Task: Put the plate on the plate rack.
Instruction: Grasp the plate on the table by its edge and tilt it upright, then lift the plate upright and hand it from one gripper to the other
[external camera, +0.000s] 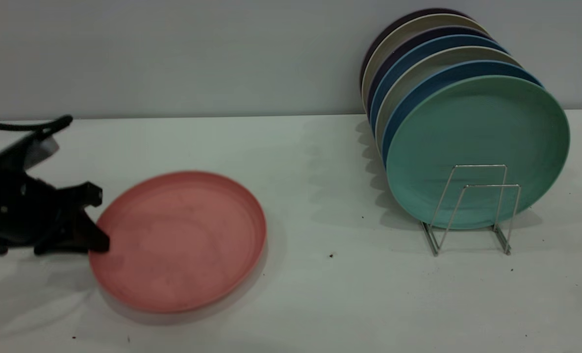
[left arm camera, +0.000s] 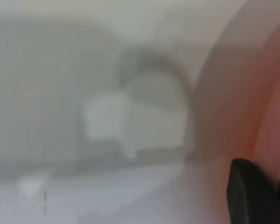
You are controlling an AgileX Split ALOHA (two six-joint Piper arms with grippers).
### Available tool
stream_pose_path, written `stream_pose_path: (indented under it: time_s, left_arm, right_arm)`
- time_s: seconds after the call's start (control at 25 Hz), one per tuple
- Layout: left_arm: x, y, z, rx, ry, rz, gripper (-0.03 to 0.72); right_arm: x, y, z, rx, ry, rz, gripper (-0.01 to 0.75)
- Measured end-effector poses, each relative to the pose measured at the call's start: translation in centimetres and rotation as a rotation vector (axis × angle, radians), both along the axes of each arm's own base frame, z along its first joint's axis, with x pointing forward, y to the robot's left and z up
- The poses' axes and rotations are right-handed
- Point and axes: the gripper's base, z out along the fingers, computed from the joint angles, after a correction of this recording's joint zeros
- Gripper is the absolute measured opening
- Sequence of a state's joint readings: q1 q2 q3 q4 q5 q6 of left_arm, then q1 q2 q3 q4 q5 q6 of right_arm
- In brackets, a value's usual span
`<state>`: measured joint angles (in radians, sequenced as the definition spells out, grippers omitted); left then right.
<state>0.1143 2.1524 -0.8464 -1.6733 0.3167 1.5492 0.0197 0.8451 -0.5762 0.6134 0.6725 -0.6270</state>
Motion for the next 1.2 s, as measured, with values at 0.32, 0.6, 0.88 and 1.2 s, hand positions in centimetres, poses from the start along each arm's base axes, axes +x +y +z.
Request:
stream_pose_path:
  time_s: [0.32,0.6,0.88,1.2]
  left_arm:
    - [1.6,-0.9,3.2,0.009,-0.283,-0.251,0.014]
    - [1.8,-2.3,5.5,-0.108,-0.465,-0.408,0.014]
    - [1.5,-5.0,6.2,-0.176,-0.471,-0.470,0.014]
    - [1.5,-10.9,7.0,-0.201,-0.455,-0.585,0.014]
  right_arm:
    - [0.7,0.8,-0.1,0.106,0.012,0.037,0.378]
    - [3.5,1.8,-1.9,0.205,0.058,0.107,0.378]
    - [6.7,2.3,-5.0,0.254,0.100,0.134,0.378]
    - [9.1,2.6,-8.7,0.273,0.154,0.147,0.378]
